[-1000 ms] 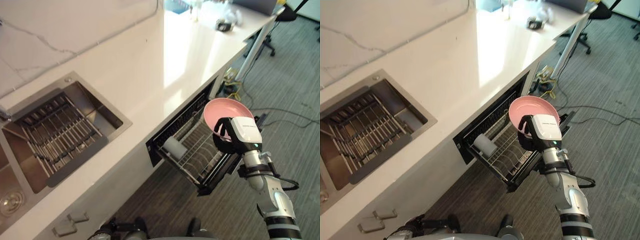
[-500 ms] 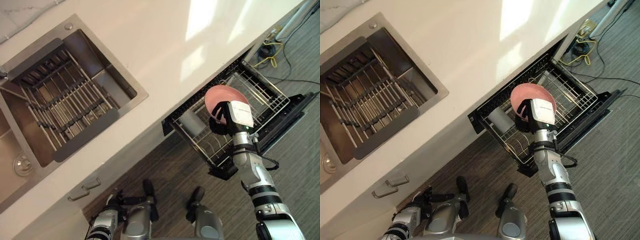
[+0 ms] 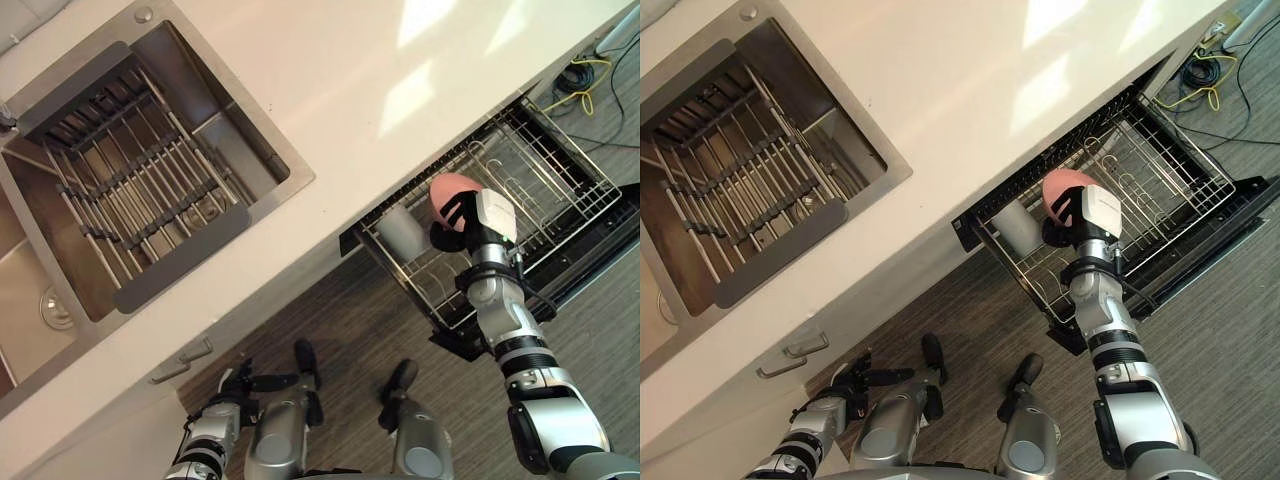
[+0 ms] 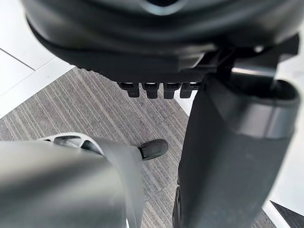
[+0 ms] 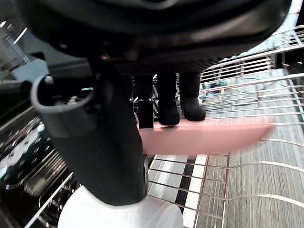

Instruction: Walk over to the sink, pick up the cup, carry it to the dishwasher, place the cup inside the dishwasher, then close the dishwasher door

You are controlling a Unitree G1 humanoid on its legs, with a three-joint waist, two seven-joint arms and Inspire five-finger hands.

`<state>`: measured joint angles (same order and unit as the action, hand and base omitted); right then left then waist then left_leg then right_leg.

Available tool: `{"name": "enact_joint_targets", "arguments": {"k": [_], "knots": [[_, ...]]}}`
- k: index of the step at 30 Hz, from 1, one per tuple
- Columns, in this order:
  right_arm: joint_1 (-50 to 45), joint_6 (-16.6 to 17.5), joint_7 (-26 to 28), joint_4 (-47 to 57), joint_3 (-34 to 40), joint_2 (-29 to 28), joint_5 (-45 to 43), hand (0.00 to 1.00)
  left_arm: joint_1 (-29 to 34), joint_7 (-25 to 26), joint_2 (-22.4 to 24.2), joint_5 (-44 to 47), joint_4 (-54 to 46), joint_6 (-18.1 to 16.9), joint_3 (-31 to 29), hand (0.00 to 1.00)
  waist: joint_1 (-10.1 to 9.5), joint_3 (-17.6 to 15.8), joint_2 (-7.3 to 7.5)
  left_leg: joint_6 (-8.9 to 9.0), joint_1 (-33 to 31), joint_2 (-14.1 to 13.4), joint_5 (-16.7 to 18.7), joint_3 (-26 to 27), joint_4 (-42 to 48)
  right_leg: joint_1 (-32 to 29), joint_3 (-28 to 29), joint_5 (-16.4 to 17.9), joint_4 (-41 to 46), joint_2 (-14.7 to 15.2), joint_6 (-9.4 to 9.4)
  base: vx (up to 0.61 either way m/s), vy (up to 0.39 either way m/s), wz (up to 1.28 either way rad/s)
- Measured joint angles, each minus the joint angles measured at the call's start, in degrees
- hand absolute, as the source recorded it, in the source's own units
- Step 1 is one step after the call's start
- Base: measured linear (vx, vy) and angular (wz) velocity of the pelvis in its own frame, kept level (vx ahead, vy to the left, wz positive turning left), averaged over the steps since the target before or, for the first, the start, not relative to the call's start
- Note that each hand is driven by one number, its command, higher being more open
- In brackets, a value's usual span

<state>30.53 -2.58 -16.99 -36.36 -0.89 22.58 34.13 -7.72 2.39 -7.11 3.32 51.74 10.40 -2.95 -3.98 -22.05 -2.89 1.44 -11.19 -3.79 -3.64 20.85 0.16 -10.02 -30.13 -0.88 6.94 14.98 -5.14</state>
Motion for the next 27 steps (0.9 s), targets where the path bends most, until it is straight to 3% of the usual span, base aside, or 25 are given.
{"name": "enact_joint_targets", "arguments": {"k": [4,11,17,20,27], "knots": [[-3.17,0.10,0.19,0.97,0.84,-1.75,-3.31,1.00,0.20,-0.18,0.13,-0.04,-0.02,-0.03,-0.01,1.00,0.07,0.00,0.00,0.00,1.34,-0.12,0.00,0.02,-0.12,1.37,0.01,-0.05,-0.30,-0.11,-0.07,0.00,0.000,0.00],[-16.42,2.79,2.65,15.41,5.76,-6.52,-5.45,1.00,3.76,-0.22,0.72,-1.30,-1.56,1.33,-0.55,1.00,1.65,1.12,0.53,-0.05,5.89,0.46,-0.07,0.35,-2.02,5.85,0.04,-0.89,-2.61,-0.25,-1.45,-0.01,0.010,-0.02],[-23.05,4.10,1.82,26.97,15.11,-7.94,-10.64,1.00,10.38,-0.41,0.81,-5.52,-1.56,1.88,-3.56,1.00,2.46,8.56,1.52,0.27,11.19,0.84,-0.37,2.10,-5.11,9.57,1.36,-1.29,-4.87,-1.01,-2.11,0.00,0.001,-0.12],[-24.35,4.09,-0.05,30.27,20.84,-8.09,-13.42,1.00,11.82,-0.82,0.70,-6.70,-1.51,1.75,-4.95,1.00,3.12,10.64,2.44,0.31,12.58,0.82,-0.34,2.45,-5.13,11.13,1.67,-1.38,-5.78,-1.28,-2.27,-0.01,-0.018,-0.11],[-27.48,1.35,-3.32,26.69,32.25,-8.07,-19.54,1.00,14.91,-1.49,0.86,-7.86,-1.00,0.52,-6.77,1.00,4.62,14.87,2.87,0.36,14.60,0.92,-0.38,3.24,-5.48,12.68,2.58,-1.46,-6.20,-1.55,-2.38,-0.04,-0.012,-0.07]]}}
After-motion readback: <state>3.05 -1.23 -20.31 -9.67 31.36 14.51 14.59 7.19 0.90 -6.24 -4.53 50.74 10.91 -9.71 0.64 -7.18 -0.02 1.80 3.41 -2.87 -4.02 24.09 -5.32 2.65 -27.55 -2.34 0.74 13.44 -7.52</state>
